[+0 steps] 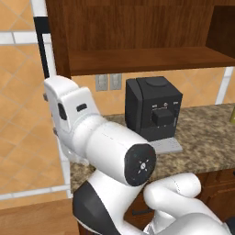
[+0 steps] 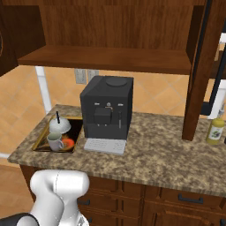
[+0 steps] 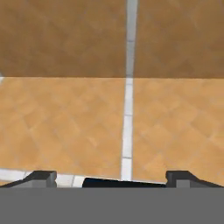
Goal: Pick the kettle from the counter and place it on the tray. Then pick the mug from the cabinet and place it on the tray. Then close the cabinet doors.
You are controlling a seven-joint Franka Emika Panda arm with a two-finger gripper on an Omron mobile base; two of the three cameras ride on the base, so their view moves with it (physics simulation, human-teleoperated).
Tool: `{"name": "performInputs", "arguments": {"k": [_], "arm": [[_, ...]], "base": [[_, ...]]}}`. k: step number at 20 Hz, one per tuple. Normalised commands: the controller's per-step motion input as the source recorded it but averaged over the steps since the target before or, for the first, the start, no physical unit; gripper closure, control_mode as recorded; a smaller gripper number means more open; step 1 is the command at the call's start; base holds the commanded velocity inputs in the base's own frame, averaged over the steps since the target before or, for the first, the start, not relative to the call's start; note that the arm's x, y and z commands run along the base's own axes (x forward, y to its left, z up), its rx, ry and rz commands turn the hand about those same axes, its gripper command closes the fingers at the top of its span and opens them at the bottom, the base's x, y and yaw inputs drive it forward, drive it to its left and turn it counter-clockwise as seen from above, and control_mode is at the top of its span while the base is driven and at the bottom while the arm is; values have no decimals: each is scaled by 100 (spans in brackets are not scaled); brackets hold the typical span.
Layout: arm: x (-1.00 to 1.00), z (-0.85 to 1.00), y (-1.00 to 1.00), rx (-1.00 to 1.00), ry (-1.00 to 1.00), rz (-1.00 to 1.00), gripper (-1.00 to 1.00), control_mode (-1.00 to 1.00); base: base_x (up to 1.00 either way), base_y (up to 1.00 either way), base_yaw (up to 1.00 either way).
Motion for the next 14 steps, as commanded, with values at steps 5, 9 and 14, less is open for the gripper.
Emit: {"name": "performInputs", "arguments": {"k": [5, 9, 14], "arm": [[12, 8, 4, 15, 6, -21, -100, -100], [39, 0, 1, 13, 17, -14, -100, -100], [57, -3, -1, 6, 17, -3, -100, -100]], "base": [[0, 0, 0], [0, 0, 0], [0, 0, 0]]}}
